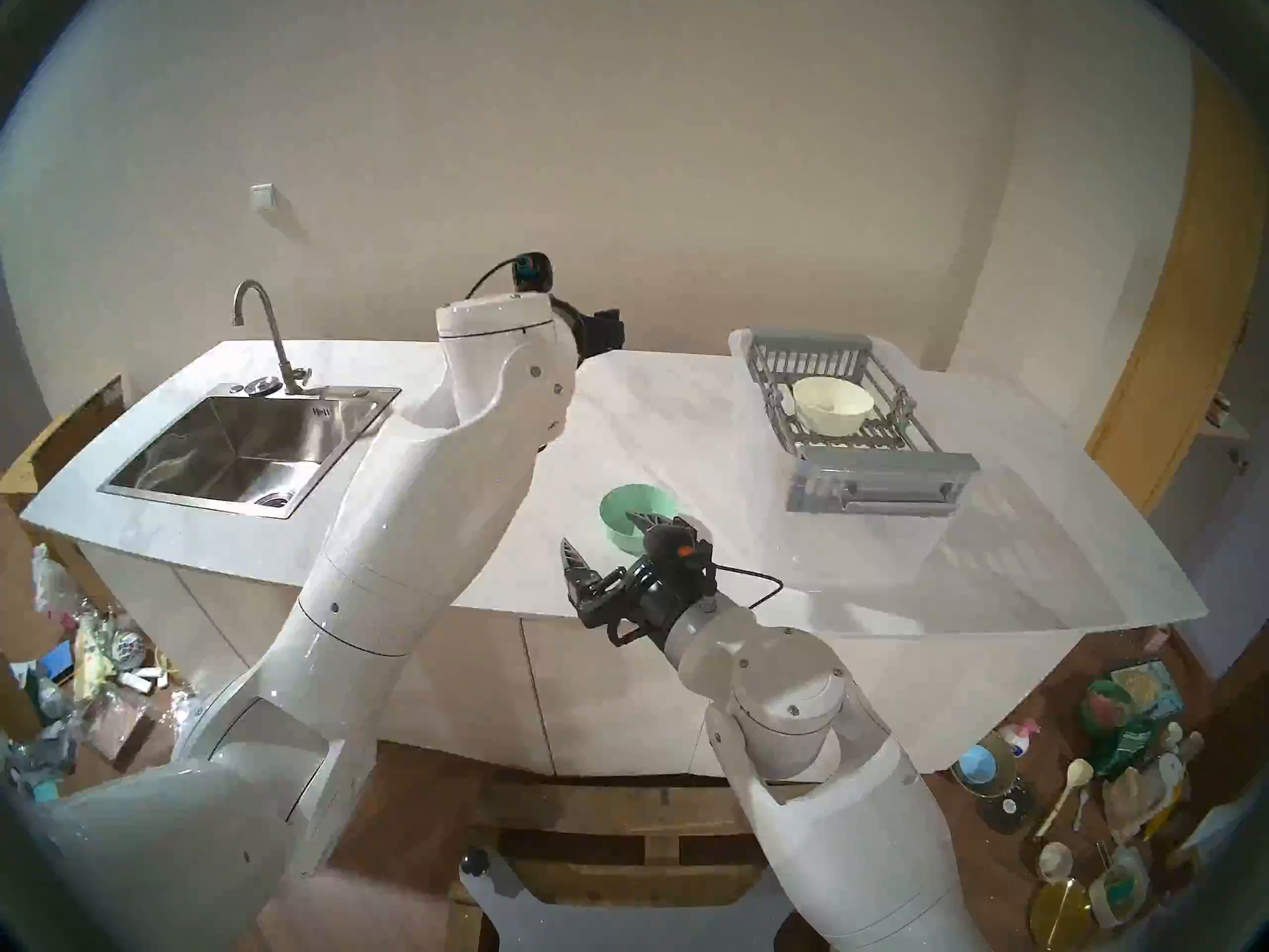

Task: Place the plate or bowl neatly into the plate slot of the drying rack

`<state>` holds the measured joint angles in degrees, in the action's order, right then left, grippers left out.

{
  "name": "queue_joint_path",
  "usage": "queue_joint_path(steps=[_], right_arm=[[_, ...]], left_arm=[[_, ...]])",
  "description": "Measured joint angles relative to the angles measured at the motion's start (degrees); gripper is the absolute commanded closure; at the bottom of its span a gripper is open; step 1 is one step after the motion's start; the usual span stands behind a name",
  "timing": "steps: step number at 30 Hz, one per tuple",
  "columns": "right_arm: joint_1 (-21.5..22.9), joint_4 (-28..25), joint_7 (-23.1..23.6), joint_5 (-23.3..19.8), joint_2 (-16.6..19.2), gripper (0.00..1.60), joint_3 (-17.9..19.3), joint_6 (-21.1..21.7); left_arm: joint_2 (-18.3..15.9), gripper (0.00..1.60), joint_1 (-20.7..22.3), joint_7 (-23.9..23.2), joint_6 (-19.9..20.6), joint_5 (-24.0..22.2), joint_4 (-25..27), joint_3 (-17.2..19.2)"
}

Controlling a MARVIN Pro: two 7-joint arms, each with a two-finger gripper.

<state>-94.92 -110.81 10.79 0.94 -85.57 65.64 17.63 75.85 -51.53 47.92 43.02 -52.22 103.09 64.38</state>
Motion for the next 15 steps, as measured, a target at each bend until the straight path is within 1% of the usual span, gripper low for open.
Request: queue_joint_path(steps=[5,8,10,15], right_arm=[[2.5,1.9,0.4,0.8,-0.1,0.00,-0.7,0.0],[4.7,4.3,0.6,1.5,0.0,0.00,-1.1,-0.1],[4.9,4.7,0.6,1.6,0.0,0.00,-1.2,-0.2],[6.9,8.0,0.8,2.7,0.1,0.00,-1.8,-1.0]], left_arm=[[0.0,0.00,0.0,0.0,0.0,0.0,0.0,0.0],[0.0,0.00,0.0,0.0,0.0,0.0,0.0,0.0],[0.0,0.00,0.0,0.0,0.0,0.0,0.0,0.0],[0.0,0.00,0.0,0.0,0.0,0.0,0.0,0.0]])
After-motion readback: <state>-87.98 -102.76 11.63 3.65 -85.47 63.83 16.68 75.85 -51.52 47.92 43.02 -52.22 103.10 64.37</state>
